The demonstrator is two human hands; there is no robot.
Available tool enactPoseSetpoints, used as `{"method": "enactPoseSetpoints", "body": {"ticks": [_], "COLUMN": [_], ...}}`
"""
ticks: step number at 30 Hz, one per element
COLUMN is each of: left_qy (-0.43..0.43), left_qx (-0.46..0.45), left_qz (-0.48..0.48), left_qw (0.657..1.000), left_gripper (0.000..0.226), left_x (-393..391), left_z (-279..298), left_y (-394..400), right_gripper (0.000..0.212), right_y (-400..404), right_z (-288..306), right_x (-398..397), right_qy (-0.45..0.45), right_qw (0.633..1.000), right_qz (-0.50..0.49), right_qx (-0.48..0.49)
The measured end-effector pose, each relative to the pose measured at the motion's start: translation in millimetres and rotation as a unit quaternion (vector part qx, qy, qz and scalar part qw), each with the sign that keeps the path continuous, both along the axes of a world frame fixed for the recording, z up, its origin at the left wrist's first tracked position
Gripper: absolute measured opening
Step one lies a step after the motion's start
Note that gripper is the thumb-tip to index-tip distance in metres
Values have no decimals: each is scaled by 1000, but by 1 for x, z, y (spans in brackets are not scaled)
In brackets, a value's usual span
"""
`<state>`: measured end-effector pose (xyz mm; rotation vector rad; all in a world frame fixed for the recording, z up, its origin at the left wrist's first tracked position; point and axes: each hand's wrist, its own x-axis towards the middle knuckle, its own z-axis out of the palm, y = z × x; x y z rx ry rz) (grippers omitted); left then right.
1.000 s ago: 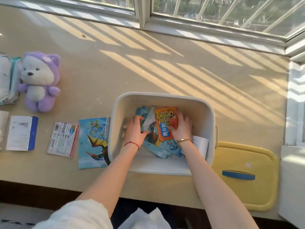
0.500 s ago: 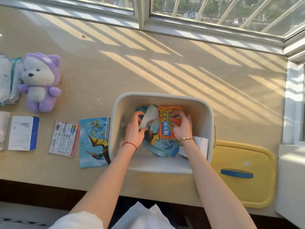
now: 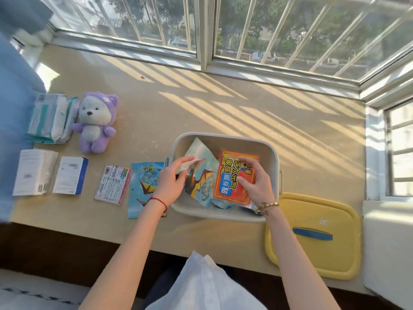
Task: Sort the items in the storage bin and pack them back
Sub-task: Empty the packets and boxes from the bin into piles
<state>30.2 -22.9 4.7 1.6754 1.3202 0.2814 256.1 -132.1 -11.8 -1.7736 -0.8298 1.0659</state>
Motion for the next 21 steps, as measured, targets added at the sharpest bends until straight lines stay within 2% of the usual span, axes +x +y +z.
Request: {"method": "enactPoseSetpoints", "body": {"ticks": [10, 15, 21], "left_qy": [-76, -86, -133], "left_qx": [40, 51, 37], "left_qz": [99, 114, 143], "left_qw": [991, 988, 980], "left_gripper": [44, 44, 42], "left_x": [-87, -133, -191], "left_z": [90, 118, 132], "left_y": [-25, -28, -12], "right_gripper": [50, 50, 47], "right_y": [-15, -9, 12], "right_z": [83, 104, 113], "right_x": [-35, -65, -119], "right_qy": [29, 66, 65], "right_qw": [995, 988, 985], "right_qz": [56, 94, 123], "right_qx": [83, 103, 97]}}
